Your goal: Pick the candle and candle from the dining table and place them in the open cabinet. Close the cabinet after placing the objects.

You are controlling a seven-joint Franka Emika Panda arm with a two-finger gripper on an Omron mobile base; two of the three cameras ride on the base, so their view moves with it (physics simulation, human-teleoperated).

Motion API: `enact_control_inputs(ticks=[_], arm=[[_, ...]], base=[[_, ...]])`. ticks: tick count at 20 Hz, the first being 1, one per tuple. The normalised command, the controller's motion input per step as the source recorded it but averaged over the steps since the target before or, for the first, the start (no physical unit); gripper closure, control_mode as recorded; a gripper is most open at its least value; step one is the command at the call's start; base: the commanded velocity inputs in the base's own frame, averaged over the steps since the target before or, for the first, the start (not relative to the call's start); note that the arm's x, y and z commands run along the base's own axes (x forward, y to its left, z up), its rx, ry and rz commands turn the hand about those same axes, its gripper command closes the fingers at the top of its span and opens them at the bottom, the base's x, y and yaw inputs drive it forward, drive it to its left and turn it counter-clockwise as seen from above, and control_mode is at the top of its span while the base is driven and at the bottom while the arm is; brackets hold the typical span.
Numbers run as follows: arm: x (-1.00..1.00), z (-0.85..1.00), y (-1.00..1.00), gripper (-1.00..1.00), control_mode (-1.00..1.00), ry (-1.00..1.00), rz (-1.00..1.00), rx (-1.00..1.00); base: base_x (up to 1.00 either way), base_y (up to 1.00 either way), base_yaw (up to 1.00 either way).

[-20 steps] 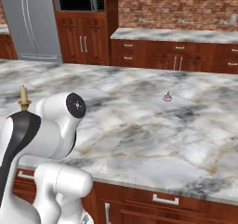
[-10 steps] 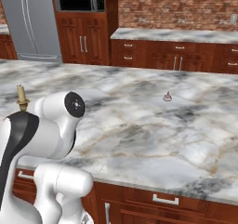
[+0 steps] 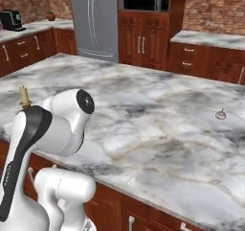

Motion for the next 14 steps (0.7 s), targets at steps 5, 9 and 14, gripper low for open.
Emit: enact_control_inputs(ticks=[5, 9, 14], arm=[[0.00, 0.00, 0.00, 1.00, 1.00, 0.00, 0.00, 0.00], [0.00, 0.00, 0.00, 1.00, 1.00, 0.00, 0.00, 0.00], [0.00, 0.00, 0.00, 1.00, 1.00, 0.00, 0.00, 0.00]], base=[[0.02, 0.71, 0.86], [0.07, 0.96, 0.70], [0.29, 1.00, 0.51]])
